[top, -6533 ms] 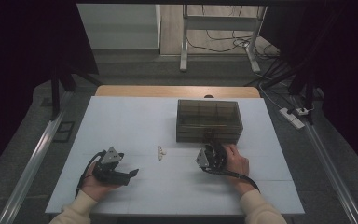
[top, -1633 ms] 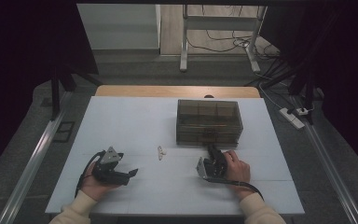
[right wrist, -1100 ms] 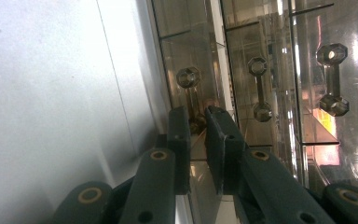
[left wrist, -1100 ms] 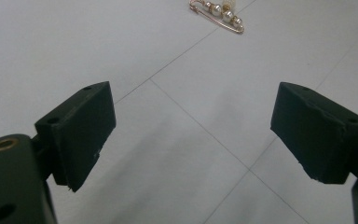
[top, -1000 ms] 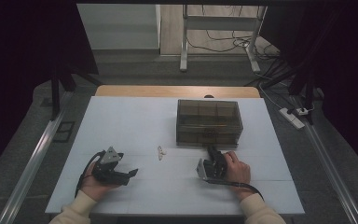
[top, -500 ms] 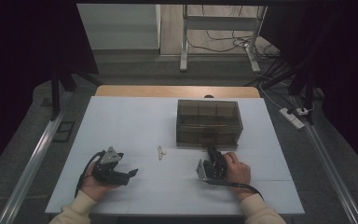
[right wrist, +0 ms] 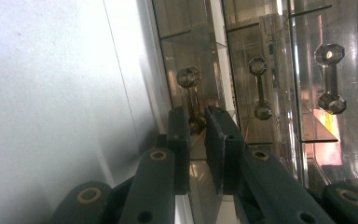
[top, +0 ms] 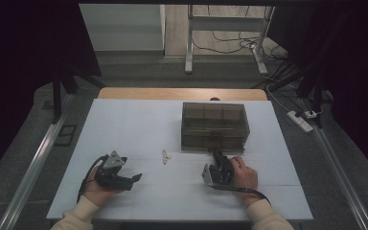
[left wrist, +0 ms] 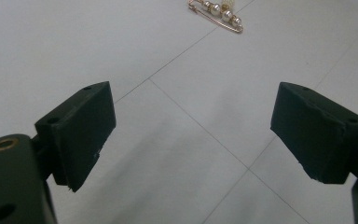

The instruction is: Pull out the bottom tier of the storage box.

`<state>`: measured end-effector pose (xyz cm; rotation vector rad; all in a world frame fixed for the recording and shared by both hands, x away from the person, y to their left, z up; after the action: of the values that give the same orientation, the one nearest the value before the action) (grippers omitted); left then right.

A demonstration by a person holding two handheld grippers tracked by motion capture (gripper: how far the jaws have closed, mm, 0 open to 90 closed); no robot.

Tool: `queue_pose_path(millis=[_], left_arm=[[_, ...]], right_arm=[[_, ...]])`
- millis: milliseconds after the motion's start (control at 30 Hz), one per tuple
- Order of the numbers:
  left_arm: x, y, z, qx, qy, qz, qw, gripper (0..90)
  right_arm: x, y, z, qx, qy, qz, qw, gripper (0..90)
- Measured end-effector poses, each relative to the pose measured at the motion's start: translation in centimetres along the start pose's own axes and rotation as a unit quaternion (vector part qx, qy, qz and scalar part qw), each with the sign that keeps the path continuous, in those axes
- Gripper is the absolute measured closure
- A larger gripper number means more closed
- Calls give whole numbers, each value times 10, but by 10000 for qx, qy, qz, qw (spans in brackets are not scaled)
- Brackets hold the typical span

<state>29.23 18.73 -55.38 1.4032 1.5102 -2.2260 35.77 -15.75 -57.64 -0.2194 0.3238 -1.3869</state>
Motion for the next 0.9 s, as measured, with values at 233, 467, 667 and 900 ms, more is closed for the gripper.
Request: queue_pose_path(millis=[233, 467, 667, 900], left_arm=[[0, 0, 0, 1, 6, -8, 10000, 130], [0, 0, 0, 1, 8, -10, 10000, 129], [0, 0, 0, 1, 6, -2, 10000, 129], [0, 0, 0, -2, 7, 0, 10000, 130]], right_arm=[[0, 1, 0, -14, 31, 31, 10000, 788], [0, -4, 5, -225, 221, 128, 9994, 689], [2, -9, 11, -617, 556, 212, 9963, 614], [4, -11, 15, -894, 991, 253, 9907, 594]])
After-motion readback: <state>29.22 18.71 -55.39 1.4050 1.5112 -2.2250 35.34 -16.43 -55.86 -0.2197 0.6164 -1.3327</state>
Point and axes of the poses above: each handheld gripper's, and its own axes: y roughly forward along the jaws, x roughly out of its underside, z roughly to its right, the point moved 4 cm from there along y, roughly forward along the jaws, and after that the axes turned 4 degrees about -y, right-handed, at the moved point
